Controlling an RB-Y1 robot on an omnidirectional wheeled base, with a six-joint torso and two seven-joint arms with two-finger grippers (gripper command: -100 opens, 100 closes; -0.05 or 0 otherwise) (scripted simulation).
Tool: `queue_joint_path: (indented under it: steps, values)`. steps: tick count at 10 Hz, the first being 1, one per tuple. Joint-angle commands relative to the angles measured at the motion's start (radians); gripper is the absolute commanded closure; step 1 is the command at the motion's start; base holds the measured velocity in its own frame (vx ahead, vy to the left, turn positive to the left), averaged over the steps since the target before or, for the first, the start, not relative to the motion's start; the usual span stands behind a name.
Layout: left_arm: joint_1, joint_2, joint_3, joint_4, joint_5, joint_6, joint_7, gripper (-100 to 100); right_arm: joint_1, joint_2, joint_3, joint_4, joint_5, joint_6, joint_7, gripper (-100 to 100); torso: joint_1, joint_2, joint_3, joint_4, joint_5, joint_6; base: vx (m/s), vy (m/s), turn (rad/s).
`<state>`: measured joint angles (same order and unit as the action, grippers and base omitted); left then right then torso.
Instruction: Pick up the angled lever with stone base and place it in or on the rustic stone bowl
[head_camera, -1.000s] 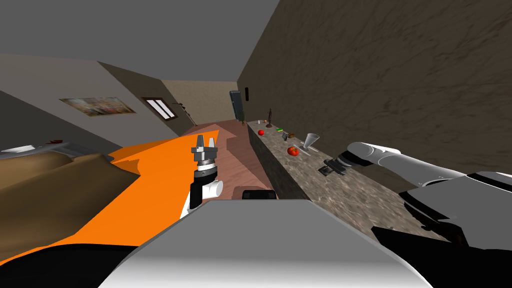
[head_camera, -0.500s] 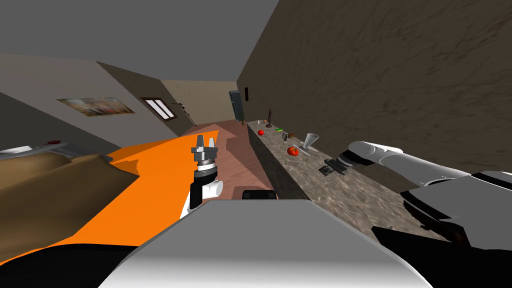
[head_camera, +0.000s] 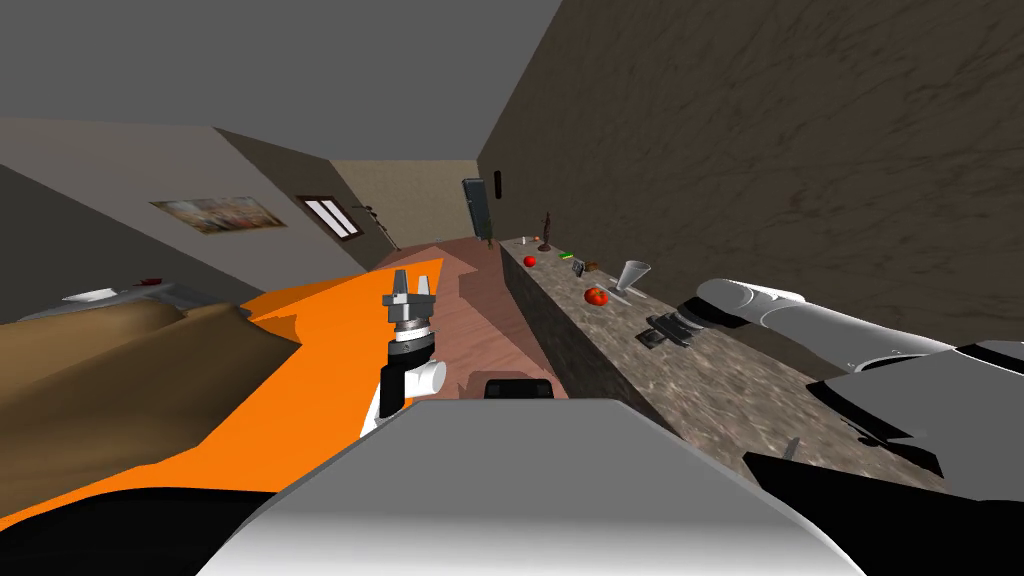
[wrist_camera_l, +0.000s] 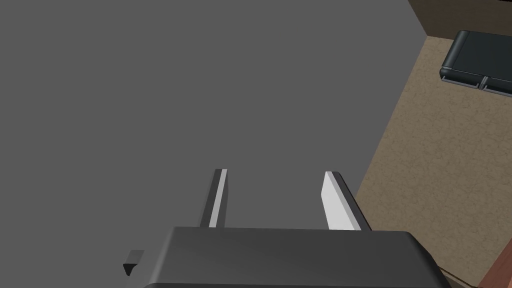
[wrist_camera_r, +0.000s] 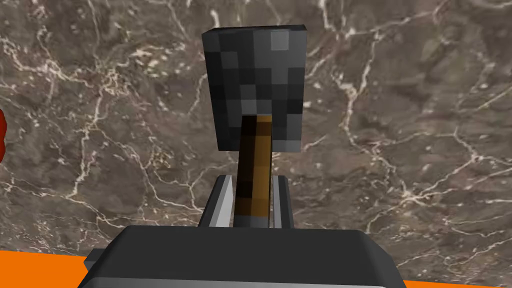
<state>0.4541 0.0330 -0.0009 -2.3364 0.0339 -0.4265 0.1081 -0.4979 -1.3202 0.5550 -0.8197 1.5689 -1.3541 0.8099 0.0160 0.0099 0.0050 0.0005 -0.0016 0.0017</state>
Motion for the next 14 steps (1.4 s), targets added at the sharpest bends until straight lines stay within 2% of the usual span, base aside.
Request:
queue_joint_path:
  steps: [1, 3, 6, 10, 13, 14]
  values:
    - [0.0, 0.0, 0.0, 0.0, 0.0, 0.0, 0.0, 0, -0.009, -0.002, 0.013, -0.004, -0.023, -0.019, 0.011, 100, 0.0, 0.0, 0.0, 0.0, 0.0, 0.0, -0.208, 0.197, 0.088]
    - [0.0, 0.0, 0.0, 0.0, 0.0, 0.0, 0.0, 0, -0.011, -0.02, 0.033, -0.021, -0.059, -0.039, 0.015, 100, -0.002, 0.005, 0.003, 0.001, -0.001, 0.001, -0.243, 0.155, 0.115]
    - [0.0, 0.0, 0.0, 0.0, 0.0, 0.0, 0.0, 0, -0.01, -0.057, 0.068, -0.042, -0.121, -0.072, 0.006, 100, -0.009, 0.011, 0.007, 0.003, -0.002, 0.002, -0.295, 0.078, 0.17]
    - [0.0, 0.0, 0.0, 0.0, 0.0, 0.0, 0.0, 0, -0.005, -0.102, 0.108, -0.057, -0.186, -0.103, -0.028, 100, -0.017, 0.011, 0.007, 0.003, -0.003, 0.003, -0.267, 0.01, 0.172]
    - [0.0, 0.0, 0.0, 0.0, 0.0, 0.0, 0.0, 0, 0.003, -0.148, 0.146, -0.065, -0.248, -0.128, -0.088, 100, -0.023, 0.013, 0.008, 0.003, -0.004, 0.002, -0.308, -0.067, 0.324]
    - [0.0, 0.001, 0.0, 0.0, 0.0, 0.0, 0.0, 0, 0.003, -0.148, 0.146, -0.065, -0.248, -0.128, -0.088, 100, -0.024, 0.012, 0.007, 0.003, -0.004, 0.001, -0.216, -0.064, 0.178]
